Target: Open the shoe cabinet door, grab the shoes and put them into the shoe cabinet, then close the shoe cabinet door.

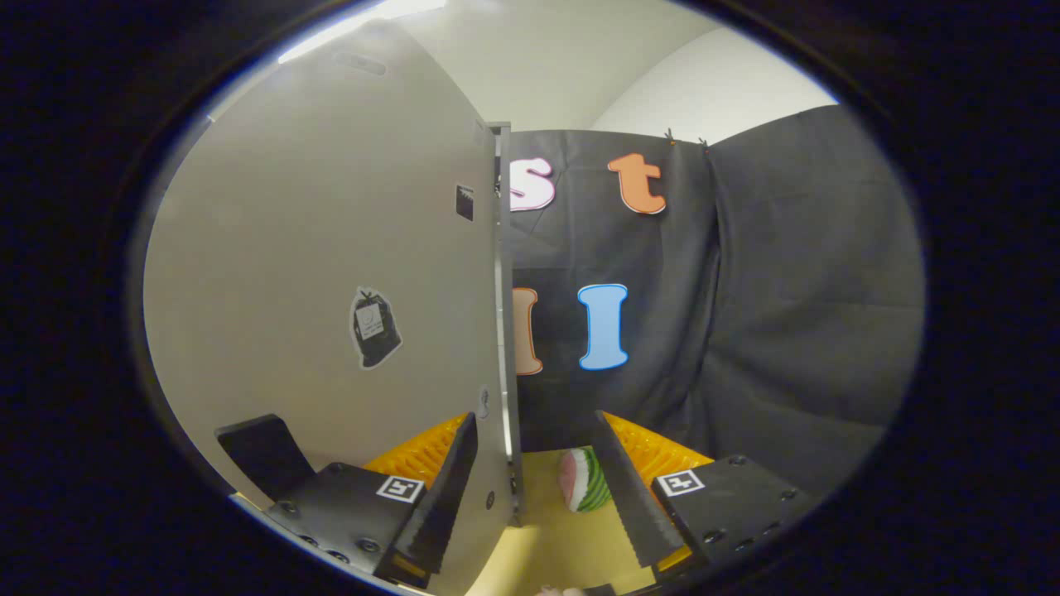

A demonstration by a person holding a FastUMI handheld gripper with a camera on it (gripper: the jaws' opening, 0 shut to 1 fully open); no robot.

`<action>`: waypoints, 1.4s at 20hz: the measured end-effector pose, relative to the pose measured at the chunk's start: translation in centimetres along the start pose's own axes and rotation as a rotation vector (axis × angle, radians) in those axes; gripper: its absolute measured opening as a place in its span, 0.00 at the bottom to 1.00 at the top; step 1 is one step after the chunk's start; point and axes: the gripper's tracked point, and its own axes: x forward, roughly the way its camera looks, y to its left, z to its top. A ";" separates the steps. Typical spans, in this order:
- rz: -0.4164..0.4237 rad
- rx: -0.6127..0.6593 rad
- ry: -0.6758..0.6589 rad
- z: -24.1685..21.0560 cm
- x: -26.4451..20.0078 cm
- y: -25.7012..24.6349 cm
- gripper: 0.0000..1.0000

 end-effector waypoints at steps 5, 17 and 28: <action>-0.009 0.017 -0.023 0.0 -0.2 6.0 0.87; 0.181 -0.026 -0.005 -1.3 4.3 22.1 0.98; 0.171 -0.047 -0.004 -1.9 7.5 26.3 0.94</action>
